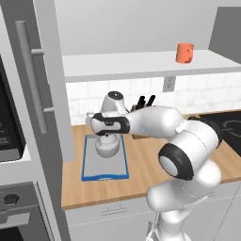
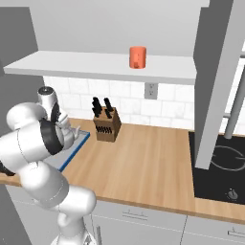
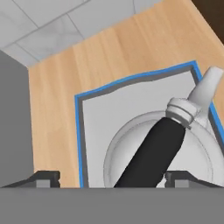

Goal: Pick the kettle from the counter and place it on the tray. Then pick the mug from the cabinet and place it on the tray. Then close the cabinet doors.

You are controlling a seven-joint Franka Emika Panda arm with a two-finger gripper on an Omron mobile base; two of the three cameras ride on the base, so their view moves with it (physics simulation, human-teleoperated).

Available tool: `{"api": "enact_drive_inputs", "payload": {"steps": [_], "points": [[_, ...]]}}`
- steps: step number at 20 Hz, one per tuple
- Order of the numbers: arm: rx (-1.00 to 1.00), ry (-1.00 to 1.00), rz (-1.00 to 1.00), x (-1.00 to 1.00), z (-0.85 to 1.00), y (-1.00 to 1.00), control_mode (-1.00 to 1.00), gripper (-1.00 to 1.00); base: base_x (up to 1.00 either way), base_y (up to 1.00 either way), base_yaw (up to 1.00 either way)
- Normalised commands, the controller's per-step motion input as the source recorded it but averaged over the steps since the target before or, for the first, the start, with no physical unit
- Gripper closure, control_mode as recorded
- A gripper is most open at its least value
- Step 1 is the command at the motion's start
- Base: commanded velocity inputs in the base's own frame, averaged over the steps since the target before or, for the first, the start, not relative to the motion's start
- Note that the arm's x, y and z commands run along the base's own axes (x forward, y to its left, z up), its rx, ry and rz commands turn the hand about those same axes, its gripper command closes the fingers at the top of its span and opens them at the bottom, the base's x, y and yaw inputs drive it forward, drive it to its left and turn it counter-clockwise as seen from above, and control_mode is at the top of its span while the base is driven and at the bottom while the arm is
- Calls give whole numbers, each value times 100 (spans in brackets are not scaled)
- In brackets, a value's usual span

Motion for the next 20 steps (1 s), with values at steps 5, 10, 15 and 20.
{"api": "enact_drive_inputs", "payload": {"steps": [5, 10, 15, 20], "points": [[3, -21, 0, -82, 26, -17, -100, -100, 0, 0, 0], [2, -14, -6, -96, 83, -42, -100, -100, 0, 0, 0], [0, -12, -1, -100, 100, -50, -100, -100, 0, 0, 0], [-12, -6, 0, -100, 100, -52, -100, -100, 0, 0, 0]]}}
